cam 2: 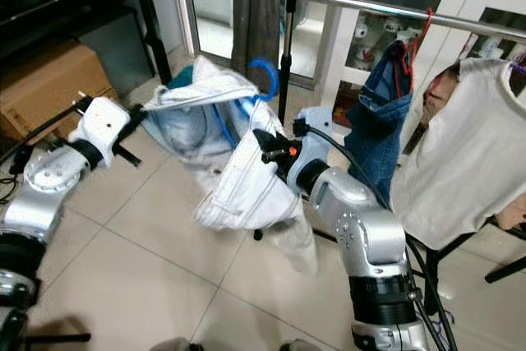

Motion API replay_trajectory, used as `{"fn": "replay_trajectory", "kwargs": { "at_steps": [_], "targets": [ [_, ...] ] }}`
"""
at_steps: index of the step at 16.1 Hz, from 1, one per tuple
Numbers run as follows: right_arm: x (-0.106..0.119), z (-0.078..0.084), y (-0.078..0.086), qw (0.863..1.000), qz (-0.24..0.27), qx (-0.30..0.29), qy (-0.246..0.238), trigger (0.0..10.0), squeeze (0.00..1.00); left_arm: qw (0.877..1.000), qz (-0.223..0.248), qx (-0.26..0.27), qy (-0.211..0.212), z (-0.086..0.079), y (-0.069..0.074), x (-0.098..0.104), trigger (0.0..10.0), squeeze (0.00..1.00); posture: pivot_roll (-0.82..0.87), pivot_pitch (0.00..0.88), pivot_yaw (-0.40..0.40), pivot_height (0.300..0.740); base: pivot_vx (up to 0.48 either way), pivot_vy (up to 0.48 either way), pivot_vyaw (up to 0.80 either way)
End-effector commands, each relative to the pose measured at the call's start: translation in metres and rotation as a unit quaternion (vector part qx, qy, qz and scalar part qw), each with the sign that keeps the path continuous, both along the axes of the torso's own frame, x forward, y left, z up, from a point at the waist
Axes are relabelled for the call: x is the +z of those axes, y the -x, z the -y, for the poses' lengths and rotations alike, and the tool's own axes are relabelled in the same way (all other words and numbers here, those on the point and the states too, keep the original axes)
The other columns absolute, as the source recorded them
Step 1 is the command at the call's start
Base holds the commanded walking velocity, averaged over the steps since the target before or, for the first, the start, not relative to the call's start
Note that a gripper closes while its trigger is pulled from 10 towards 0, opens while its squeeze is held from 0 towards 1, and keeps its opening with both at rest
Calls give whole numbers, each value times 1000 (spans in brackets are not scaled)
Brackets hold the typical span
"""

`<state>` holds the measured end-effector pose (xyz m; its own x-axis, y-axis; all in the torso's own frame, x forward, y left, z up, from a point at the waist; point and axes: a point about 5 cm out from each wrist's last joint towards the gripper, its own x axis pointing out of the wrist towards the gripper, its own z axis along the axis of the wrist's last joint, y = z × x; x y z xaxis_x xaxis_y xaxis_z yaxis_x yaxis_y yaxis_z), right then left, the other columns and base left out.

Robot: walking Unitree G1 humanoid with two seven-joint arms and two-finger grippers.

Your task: Hang hanger

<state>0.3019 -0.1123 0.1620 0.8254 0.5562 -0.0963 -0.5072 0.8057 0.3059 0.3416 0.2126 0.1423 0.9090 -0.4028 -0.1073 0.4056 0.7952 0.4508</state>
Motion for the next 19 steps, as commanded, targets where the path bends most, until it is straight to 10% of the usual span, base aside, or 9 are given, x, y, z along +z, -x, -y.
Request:
{"fn": "replay_trajectory", "kwargs": {
  "at_steps": [1,2,8,9,10,11,12,19],
  "targets": [
    [23,19,-1,997,53,-45,-20,0,0,999,-49,0,21,-7,9,-19,10000,278,-65,0,37,740,0,0,0],
    [20,22,-1,997,45,-62,-17,0,0,995,-52,-46,76,10,19,-19,10000,1000,-66,0,37,740,0,0,0],
    [-8,43,1,988,7,-148,35,0,0,967,-50,-73,237,32,58,-2,10000,1000,-45,0,32,740,0,0,0],
    [-17,47,3,984,-3,-170,45,0,0,966,-48,-49,247,32,66,0,10000,722,-41,0,34,740,0,0,0],
    [-28,52,8,978,-19,-201,51,0,0,971,-56,-12,231,30,72,-6,10000,0,-34,0,28,740,0,0,0],
    [-34,54,11,972,-29,-226,60,6510,0,975,-60,22,212,26,72,-13,10000,0,-25,0,22,740,0,0,0],
    [-38,51,12,971,-38,-228,62,10000,0,978,-49,43,196,21,68,-14,10000,0,-20,0,21,740,0,0,0],
    [-35,34,15,979,2,-186,80,10000,0,979,-31,84,182,33,68,-15,10000,0,-32,0,0,740,133,0,0]
  ]
}}
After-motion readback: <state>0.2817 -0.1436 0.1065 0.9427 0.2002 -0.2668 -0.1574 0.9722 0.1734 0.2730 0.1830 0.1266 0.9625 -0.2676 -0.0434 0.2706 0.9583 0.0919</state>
